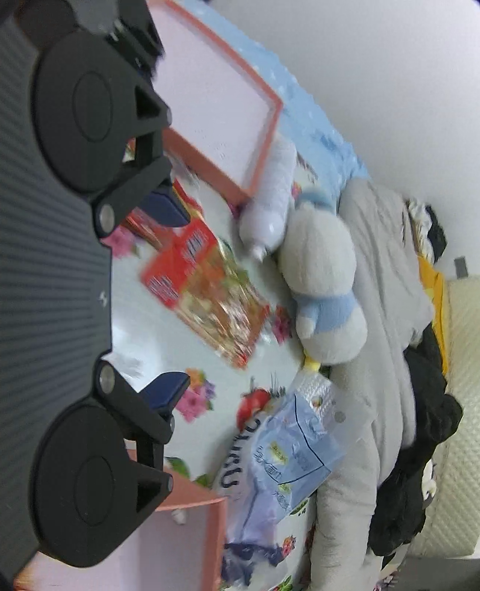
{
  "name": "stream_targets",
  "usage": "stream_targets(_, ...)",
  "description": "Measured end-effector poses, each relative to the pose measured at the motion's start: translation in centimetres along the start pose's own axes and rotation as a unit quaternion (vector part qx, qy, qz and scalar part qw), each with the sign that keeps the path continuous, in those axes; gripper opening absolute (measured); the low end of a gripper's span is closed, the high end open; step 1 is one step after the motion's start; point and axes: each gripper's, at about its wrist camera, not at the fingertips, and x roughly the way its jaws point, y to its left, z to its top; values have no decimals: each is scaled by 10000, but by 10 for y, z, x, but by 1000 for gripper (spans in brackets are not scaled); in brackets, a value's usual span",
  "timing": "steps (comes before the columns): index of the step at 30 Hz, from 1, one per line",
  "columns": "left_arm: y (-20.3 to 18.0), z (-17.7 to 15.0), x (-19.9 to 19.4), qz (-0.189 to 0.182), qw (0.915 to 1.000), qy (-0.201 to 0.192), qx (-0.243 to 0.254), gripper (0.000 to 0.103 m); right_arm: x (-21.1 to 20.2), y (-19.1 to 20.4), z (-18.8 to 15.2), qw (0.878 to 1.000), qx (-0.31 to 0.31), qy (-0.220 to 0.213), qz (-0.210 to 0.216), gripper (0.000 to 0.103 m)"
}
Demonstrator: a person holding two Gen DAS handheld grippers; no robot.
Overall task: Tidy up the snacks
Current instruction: 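Grasp the red-orange snack packet with the left tool while the right tool grasps the clear jerky packet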
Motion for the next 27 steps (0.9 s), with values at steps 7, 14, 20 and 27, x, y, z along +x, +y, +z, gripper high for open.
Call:
stream_targets(7,3,7,42,62,9996,169,230,85,68,-16,24,9986,160,504,-37,87)
stream_targets(14,18,1,74,116,9989,404,222,84,116,-17,36,9979,16,637,-151,87)
stream_targets(20,30,-15,87,197,9990,364,178,82,136,-1,34,9962,-606,566,-275,89)
stream_targets(27,31,-14,90,202,9990,312,261,67,140,6,33,9936,-974,547,-169,83)
